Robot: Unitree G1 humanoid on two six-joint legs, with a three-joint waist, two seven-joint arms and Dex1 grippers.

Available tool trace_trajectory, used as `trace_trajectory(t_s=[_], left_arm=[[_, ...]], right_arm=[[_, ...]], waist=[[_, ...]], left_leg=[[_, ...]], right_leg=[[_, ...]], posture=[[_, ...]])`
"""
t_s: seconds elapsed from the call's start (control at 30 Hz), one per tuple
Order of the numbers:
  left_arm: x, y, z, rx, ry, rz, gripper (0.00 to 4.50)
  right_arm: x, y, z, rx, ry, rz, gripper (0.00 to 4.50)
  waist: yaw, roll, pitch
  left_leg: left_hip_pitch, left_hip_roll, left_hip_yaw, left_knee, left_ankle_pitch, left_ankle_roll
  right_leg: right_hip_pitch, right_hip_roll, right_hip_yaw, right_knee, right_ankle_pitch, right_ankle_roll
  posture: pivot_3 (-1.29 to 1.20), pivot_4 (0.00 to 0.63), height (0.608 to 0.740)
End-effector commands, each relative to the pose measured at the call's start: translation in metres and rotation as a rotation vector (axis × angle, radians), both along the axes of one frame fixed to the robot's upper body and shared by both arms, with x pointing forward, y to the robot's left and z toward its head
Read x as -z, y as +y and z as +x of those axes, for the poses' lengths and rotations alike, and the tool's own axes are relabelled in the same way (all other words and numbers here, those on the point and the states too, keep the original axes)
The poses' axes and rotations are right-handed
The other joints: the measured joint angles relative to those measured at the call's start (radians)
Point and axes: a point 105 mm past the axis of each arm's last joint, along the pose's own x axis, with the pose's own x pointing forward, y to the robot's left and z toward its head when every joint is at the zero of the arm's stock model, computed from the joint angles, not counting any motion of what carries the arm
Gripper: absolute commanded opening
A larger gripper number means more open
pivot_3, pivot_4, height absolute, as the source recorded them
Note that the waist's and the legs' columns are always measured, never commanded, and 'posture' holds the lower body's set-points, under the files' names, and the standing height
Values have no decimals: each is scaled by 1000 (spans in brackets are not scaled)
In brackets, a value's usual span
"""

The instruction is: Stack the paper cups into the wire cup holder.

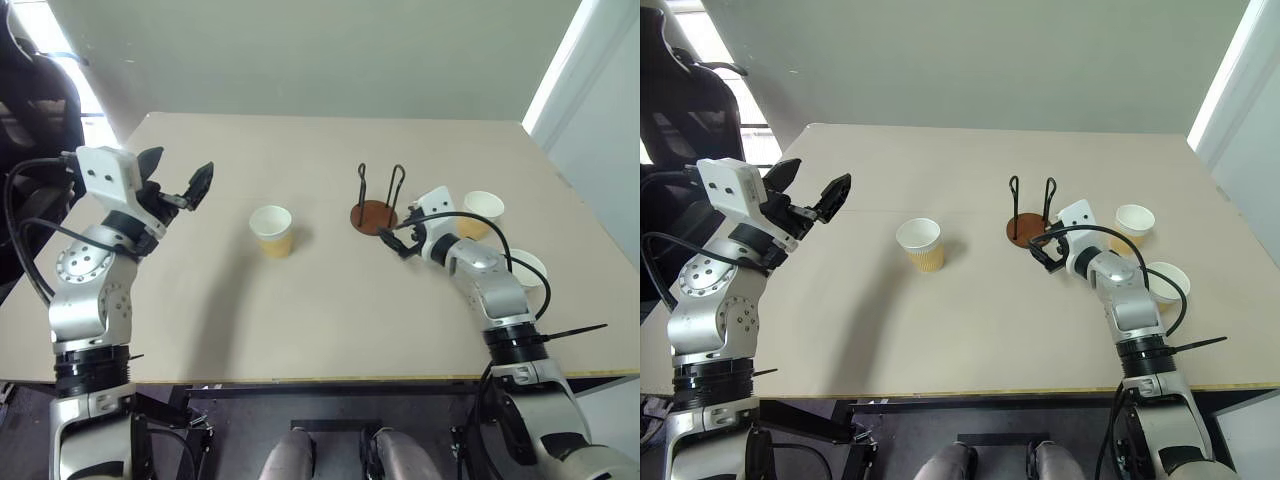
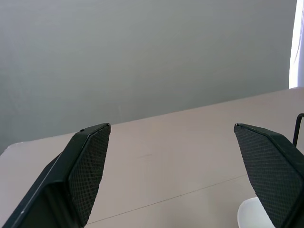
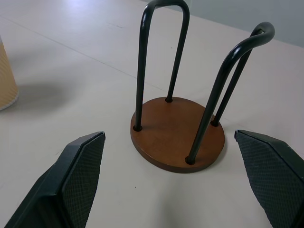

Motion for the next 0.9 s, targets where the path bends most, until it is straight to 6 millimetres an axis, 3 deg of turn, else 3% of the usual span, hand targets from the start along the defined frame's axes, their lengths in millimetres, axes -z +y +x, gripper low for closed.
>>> trace_trajectory(t_s=[0.03,0.67,0.9], left_arm=[[-21,2,-7,-12,-79,25,4459],[-18,1,-5,-7,-81,6,4459],[-17,-12,6,51,-80,-11,4459]], right_arm=[[-19,3,1,-16,-66,3,4500],[-20,-2,2,4,-75,-2,4500],[-16,-16,-4,45,-73,-12,4500]], waist=[[0,0,0],[0,0,0],[5,0,0]], left_leg=[[0,0,0,0,0,0],[0,0,0,0,0,0],[0,0,0,0,0,0]], right_leg=[[0,0,0,0,0,0],[0,0,0,0,0,0],[0,0,0,0,0,0]], posture=[[0,150,740],[0,150,740],[0,150,740]])
